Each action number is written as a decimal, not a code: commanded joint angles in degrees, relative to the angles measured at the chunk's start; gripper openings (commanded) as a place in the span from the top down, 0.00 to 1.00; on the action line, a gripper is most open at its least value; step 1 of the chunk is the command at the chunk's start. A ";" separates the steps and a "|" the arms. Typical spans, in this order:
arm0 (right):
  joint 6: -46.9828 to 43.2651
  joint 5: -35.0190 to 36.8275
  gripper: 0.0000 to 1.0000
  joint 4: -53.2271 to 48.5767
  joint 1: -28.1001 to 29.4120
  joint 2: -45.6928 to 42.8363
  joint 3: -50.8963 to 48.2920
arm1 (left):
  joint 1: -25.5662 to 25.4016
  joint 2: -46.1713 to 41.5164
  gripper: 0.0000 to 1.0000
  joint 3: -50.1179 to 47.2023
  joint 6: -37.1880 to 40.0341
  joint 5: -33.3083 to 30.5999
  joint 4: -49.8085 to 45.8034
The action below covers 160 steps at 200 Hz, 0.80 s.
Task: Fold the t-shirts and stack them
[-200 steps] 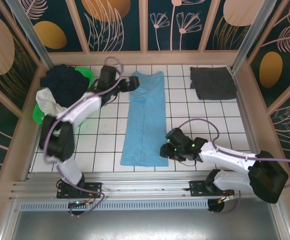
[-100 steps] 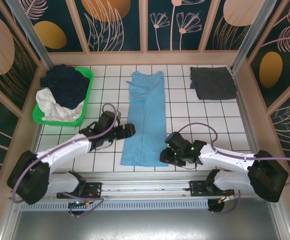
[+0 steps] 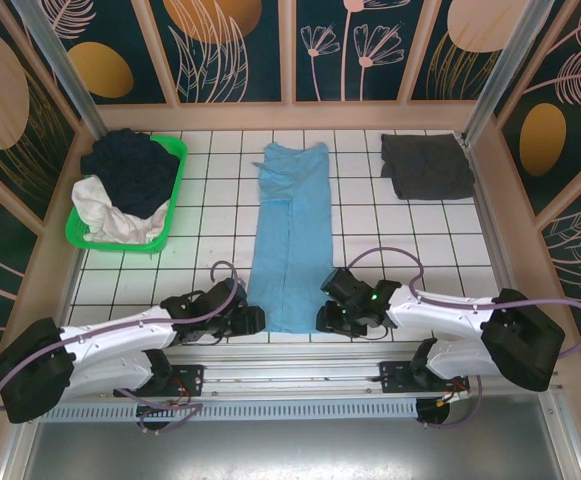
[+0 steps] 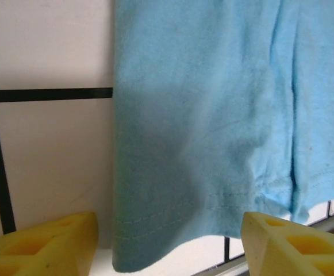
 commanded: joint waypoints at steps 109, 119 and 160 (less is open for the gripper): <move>-5.15 2.83 1.00 -2.73 -4.17 -1.62 6.79 | -1.00 2.08 1.00 8.97 3.30 -1.26 10.07; -6.85 3.08 1.00 -3.36 -5.95 -2.43 8.34 | -0.94 2.24 1.00 11.29 4.46 -3.50 7.32; -14.58 2.62 1.00 -0.59 -14.80 -0.03 13.95 | 5.28 5.63 1.00 18.12 10.34 -7.29 4.93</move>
